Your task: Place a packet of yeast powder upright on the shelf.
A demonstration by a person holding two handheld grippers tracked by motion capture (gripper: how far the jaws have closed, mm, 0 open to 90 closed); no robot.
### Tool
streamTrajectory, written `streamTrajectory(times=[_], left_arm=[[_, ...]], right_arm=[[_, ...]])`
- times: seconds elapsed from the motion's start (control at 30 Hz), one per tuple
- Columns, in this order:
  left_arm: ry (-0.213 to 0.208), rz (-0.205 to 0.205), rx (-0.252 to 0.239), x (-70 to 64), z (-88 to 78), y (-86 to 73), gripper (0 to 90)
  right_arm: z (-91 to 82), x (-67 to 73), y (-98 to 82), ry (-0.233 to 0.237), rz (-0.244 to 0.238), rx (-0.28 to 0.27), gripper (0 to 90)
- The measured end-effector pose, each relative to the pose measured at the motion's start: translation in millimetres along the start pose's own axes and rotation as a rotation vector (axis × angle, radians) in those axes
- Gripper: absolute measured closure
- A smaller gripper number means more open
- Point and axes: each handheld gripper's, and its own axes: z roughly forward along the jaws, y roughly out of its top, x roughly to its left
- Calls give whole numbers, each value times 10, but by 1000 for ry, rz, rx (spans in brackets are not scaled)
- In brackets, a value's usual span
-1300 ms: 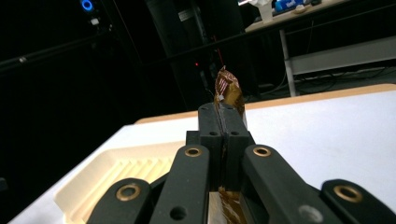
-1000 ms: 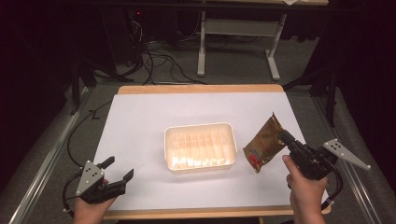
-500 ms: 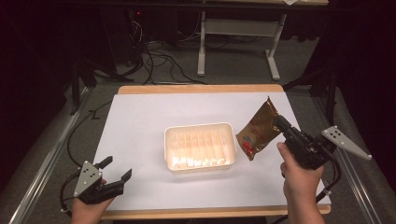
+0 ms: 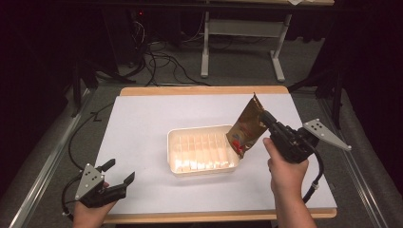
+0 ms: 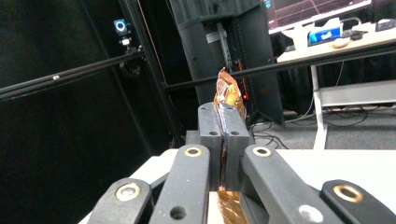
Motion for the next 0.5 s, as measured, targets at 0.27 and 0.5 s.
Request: streamTrajectory(times=[0.27,0.5], left_arm=[[3,-9,-9,18,-39,-12,207],[2,-7,-6,20,-53,-18,207]], right_arm=[[240,88,-175,-9,-4,39,900],[361,102,-274,-21,4,51,900]])
